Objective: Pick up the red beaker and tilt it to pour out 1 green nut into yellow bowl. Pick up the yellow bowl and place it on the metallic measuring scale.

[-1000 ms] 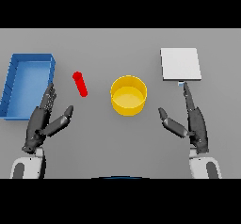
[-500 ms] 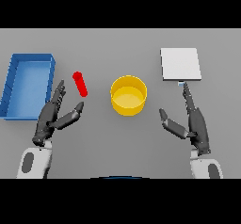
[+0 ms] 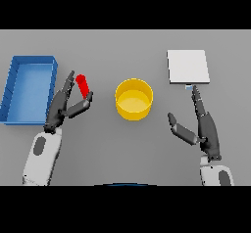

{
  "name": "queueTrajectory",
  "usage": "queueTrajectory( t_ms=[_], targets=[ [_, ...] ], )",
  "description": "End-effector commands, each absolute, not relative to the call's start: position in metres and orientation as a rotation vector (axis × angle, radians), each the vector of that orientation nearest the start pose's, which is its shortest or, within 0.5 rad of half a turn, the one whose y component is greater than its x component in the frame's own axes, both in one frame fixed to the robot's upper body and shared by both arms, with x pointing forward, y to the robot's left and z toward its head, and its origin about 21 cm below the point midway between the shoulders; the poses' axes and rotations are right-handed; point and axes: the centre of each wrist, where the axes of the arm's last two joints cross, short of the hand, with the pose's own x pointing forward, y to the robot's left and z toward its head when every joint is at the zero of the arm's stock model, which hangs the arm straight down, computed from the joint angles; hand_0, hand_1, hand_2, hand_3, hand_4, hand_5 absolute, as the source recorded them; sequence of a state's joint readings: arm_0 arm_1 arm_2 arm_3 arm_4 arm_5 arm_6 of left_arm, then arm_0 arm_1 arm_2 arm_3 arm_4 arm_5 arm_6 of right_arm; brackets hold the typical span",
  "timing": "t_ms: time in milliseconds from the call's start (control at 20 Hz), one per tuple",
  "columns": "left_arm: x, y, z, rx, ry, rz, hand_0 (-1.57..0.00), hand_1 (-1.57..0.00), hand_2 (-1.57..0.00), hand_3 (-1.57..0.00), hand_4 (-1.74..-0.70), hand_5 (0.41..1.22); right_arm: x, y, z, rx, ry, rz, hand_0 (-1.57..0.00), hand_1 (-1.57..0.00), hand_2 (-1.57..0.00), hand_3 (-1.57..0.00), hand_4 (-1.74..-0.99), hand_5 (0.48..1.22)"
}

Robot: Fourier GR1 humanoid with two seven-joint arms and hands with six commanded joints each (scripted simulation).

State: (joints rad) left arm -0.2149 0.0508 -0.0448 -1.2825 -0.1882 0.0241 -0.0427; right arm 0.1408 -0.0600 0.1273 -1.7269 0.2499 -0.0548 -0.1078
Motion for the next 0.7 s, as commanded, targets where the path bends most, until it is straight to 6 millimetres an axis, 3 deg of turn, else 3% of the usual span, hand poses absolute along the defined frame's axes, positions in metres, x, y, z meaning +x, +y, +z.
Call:
queueTrajectory(
  t_ms=[0,400,650],
  targets=[
    [0.303,0.211,-0.019,0.11,-1.53,-0.29,0.0,0.0,0.0,0.0,-1.28,0.68,0.214,-0.224,0.009,-0.206,-1.699,0.255,0.0,0.0,0.0,0.0,-1.267,0.635],
    [0.332,0.197,-0.02,0.112,-1.51,-0.315,0.0,0.0,0.0,0.0,-1.29,0.684,0.213,-0.223,0.01,-0.195,-1.697,0.248,0.0,0.0,0.0,0.0,-1.269,0.643],
    [0.341,0.199,-0.021,0.089,-1.527,-0.304,0.0,0.0,0.0,0.0,-1.31,0.688,0.213,-0.225,0.011,-0.206,-1.69,0.239,0.0,0.0,0.0,0.0,-1.269,0.64]
  ],
)
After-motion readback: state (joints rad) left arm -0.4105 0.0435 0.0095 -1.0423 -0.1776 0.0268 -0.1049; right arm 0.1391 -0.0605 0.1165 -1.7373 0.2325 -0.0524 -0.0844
